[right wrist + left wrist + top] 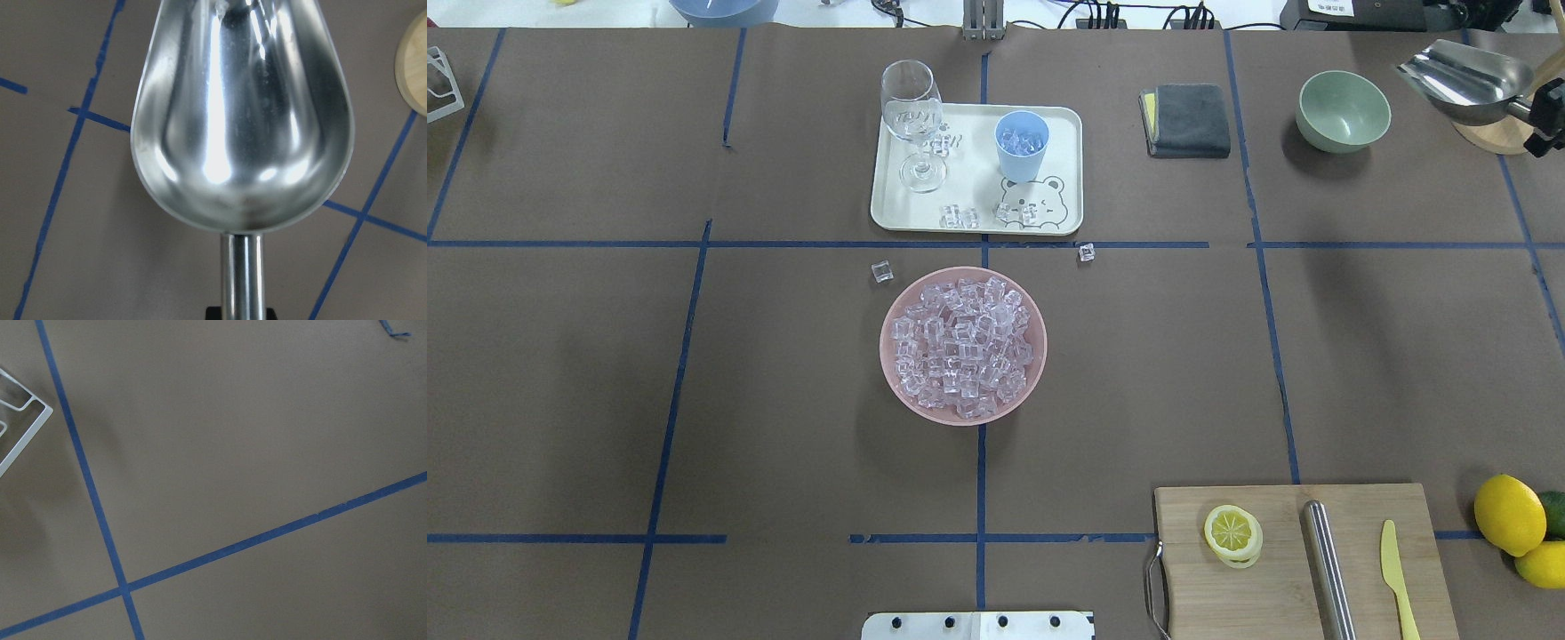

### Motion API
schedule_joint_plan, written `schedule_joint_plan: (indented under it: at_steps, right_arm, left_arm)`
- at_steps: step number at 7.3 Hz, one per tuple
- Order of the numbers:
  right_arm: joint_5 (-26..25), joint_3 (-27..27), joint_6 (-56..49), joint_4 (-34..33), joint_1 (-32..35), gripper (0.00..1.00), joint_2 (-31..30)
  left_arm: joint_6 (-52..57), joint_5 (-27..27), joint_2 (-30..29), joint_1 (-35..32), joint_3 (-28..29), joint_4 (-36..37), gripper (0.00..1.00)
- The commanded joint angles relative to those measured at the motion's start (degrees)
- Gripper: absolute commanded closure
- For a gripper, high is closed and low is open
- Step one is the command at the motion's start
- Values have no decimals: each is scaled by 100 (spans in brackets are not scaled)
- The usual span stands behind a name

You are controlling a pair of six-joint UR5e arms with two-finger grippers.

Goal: Put ice in cup with scoop
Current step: 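Carry the emptied scoop back toward its spot on the table with the right gripper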

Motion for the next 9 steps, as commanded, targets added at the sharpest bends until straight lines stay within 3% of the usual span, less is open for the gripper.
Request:
schedule_joint_plan:
  at_steps: [1, 2, 3, 5, 9]
  right_arm:
    - [253, 671, 557, 183, 92, 100, -975]
    - [263, 1015, 1178, 881, 92, 100, -1633]
    - [263, 984, 1802, 2097, 92, 100, -2222]
    - [350, 686, 2823, 3702, -39, 100, -2805]
    - [263, 615, 5503, 5964, -1496, 100, -3230]
  left_arm:
    - [124, 5, 114, -117, -37, 311, 0]
    - [420, 5, 105, -170, -46, 688, 0]
    - [1093, 14, 53, -467, 24, 1205, 0]
    - [1521, 5, 131, -811, 42, 1430, 0]
    - [1521, -3, 131, -821, 7, 1413, 0]
